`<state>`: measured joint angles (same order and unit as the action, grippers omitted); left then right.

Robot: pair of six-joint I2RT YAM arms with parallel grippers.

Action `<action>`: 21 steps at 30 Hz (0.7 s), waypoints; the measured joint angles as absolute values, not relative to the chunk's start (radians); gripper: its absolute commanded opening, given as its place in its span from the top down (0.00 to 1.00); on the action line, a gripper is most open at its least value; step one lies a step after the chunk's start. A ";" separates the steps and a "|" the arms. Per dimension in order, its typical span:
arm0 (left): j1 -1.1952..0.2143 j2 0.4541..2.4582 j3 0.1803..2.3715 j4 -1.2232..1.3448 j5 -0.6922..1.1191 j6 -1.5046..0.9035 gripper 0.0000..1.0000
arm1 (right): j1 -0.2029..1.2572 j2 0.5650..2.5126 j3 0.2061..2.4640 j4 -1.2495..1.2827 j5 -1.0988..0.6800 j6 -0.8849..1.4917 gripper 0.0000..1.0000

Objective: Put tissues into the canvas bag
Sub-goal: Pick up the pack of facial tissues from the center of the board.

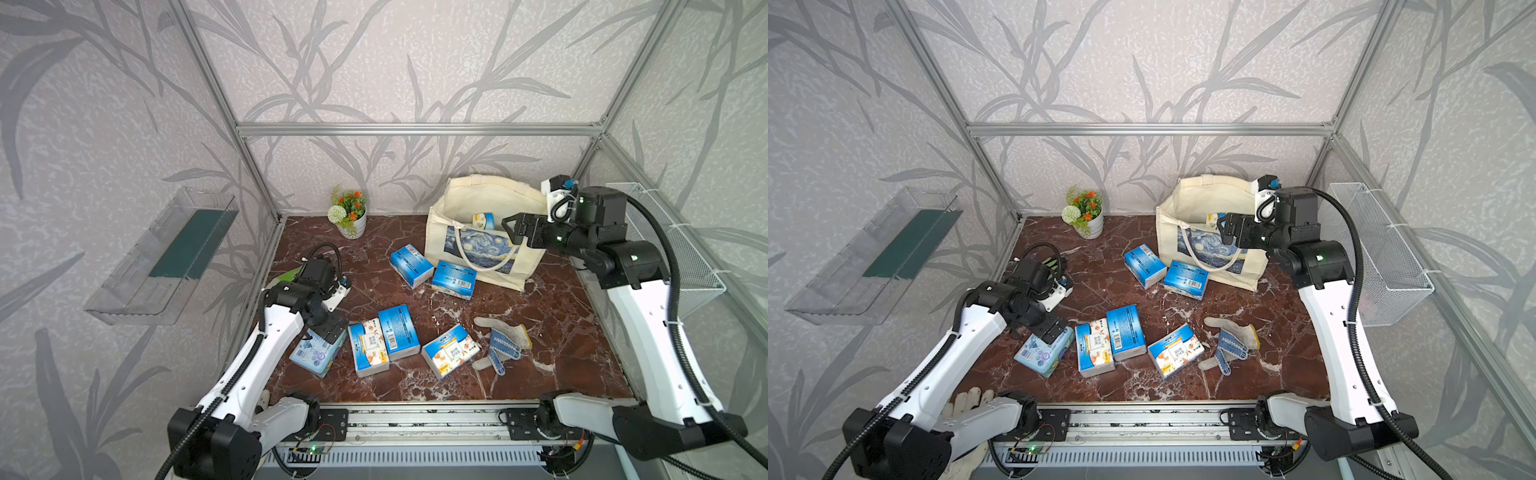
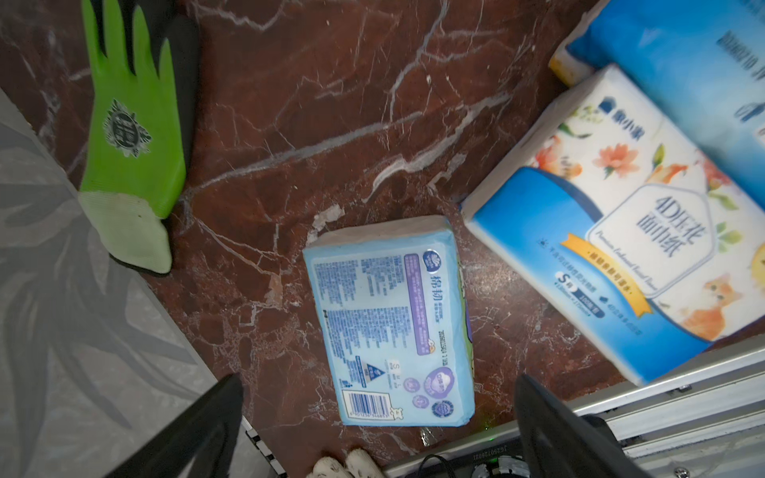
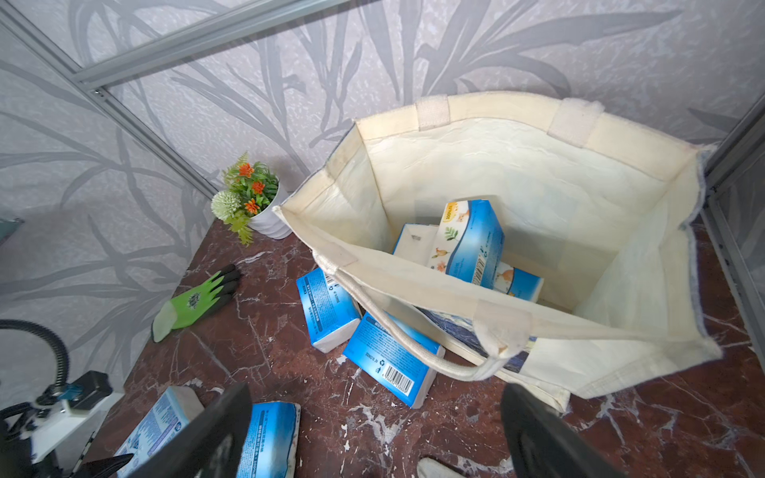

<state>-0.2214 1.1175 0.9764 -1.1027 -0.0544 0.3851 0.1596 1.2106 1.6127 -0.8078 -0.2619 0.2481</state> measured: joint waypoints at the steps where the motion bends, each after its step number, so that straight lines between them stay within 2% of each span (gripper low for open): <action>1: -0.219 1.116 0.954 -1.098 -0.057 0.385 0.01 | 0.160 1.189 1.585 -0.800 -0.275 0.257 0.04; 10: -0.150 1.068 0.838 -1.042 -0.035 0.389 0.01 | 0.160 1.009 1.326 -0.769 -0.372 0.315 0.01; 21: -0.096 1.090 0.749 -0.961 -0.002 0.450 0.01 | 0.160 0.939 1.291 -0.774 -0.394 0.332 0.01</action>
